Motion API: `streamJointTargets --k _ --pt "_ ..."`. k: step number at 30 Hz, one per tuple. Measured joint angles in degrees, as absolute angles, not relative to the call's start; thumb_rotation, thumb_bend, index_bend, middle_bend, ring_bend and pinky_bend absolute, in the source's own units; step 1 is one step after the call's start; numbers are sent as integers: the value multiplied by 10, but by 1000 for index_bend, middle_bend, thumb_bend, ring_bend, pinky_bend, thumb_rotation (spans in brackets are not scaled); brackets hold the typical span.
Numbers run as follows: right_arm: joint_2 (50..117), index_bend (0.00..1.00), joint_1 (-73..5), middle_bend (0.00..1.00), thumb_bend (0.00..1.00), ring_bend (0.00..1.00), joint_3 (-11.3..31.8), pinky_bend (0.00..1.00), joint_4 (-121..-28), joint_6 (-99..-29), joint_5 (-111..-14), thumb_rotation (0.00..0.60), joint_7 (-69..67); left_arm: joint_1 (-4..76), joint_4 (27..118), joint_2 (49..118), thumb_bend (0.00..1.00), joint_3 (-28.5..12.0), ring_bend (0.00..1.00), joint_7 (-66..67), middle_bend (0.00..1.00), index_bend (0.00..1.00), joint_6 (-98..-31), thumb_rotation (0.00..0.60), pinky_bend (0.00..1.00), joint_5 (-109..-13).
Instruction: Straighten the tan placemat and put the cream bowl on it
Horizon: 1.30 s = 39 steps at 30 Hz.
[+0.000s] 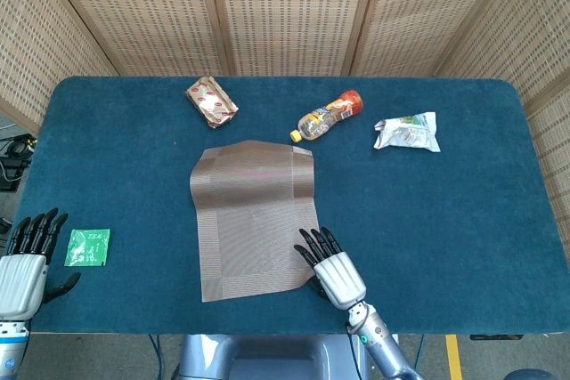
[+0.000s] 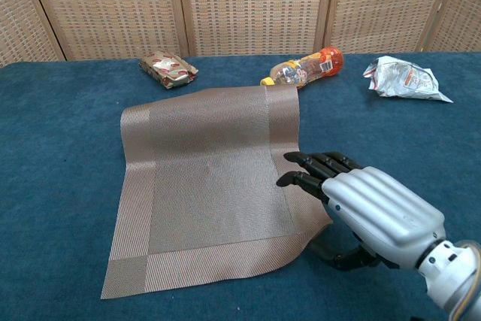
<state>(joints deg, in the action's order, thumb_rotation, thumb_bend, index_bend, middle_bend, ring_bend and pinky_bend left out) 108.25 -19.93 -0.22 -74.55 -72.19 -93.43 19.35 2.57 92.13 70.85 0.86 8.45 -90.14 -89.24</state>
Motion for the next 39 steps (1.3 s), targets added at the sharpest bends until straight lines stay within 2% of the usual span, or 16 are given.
streamJointTargets --k 7,10,15,22,25,33,39 --pt "1081 261 -199 0 489 0 -7 0 -725 -718 -929 600 161 25 926 706 195 9 0 82 0 0 -898 600 0 -894" --pt "1084 341 -200 2 443 0 -9 0 -708 -722 -932 600 138 25 928 706 195 9 0 82 0 0 -894 600 0 -894" --pt "1101 511 -202 118 415 0 -10 0 -665 -734 -941 600 94 25 930 705 196 7 0 79 0 0 -891 600 0 -891" --pt "1122 606 -200 180 414 0 -12 2 -620 -770 -958 600 50 25 930 706 195 7 0 80 0 0 -885 600 0 -890" --pt "1125 616 -200 180 435 0 -12 2 -613 -775 -959 600 37 25 930 706 195 7 0 77 0 0 -883 600 0 -889" --pt "1122 644 -197 180 592 0 -19 2 -611 -789 -967 600 27 25 932 706 195 6 0 74 0 0 -881 600 0 -891" --pt "1116 649 -195 179 609 0 -19 2 -619 -789 -965 600 32 25 931 706 195 6 0 68 0 0 -883 600 0 -894"
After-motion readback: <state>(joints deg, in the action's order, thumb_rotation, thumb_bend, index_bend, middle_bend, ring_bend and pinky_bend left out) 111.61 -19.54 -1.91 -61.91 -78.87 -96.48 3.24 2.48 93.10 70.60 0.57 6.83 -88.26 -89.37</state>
